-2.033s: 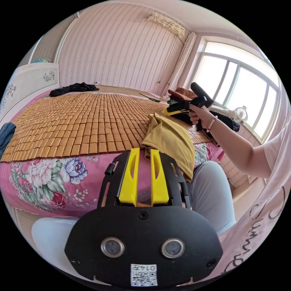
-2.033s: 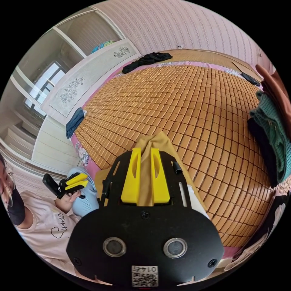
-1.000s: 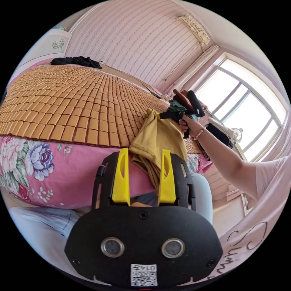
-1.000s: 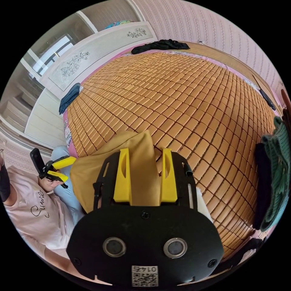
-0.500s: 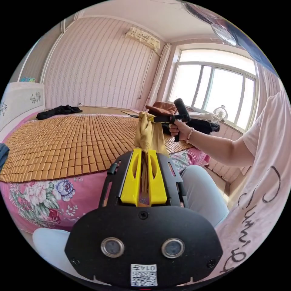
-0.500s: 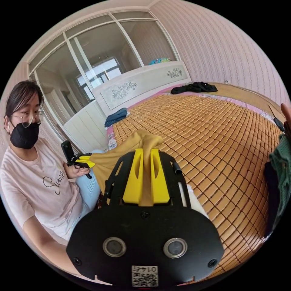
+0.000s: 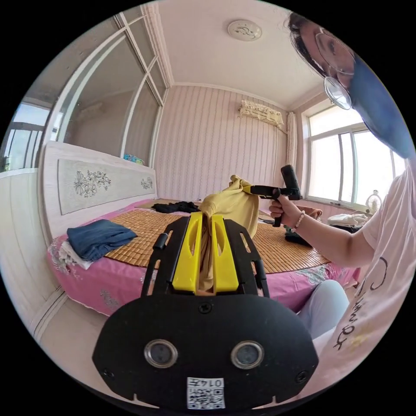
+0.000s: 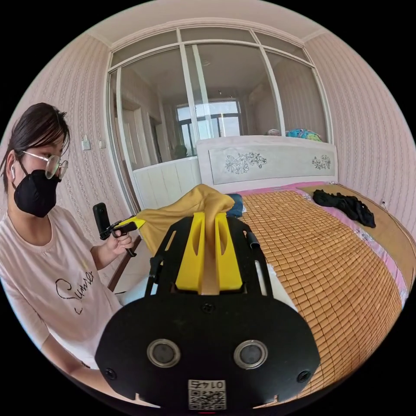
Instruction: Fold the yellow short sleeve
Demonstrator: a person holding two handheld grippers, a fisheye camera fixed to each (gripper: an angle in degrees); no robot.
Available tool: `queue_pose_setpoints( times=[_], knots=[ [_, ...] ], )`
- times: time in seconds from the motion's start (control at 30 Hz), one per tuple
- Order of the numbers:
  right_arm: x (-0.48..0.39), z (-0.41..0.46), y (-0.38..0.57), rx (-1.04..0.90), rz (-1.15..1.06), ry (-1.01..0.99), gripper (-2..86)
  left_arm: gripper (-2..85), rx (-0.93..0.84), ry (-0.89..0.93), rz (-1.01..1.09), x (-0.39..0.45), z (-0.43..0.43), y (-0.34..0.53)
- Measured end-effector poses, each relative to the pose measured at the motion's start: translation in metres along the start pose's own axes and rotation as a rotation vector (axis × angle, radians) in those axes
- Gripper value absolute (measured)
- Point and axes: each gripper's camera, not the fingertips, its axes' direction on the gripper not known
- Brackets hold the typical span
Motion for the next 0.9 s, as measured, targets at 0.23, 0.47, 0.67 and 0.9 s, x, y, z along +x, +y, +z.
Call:
queue_pose_setpoints(
  times=[0.23, 0.47, 0.67, 0.9],
  knots=[
    [0.004, 0.168, -0.129, -0.078, -0.099, -0.113, 2.9, 3.8, 0.046, -0.322, -0.034, -0.127, -0.018, -0.050],
    [0.097, 0.409, -0.239, -0.485, 0.246, 0.028, 11.5, 8.6, -0.193, -0.730, -0.414, -0.354, 0.069, -0.054],
    [0.111, 0.399, -0.113, -0.537, 0.185, -0.002, 14.9, 7.7, -0.265, -0.571, -0.478, -0.351, 0.041, 0.030],
    [0.062, 0.129, 0.104, -0.423, 0.373, 0.251, 9.4, -0.1, -0.279, -0.383, -0.133, -0.159, -0.011, 0.123]
  ],
)
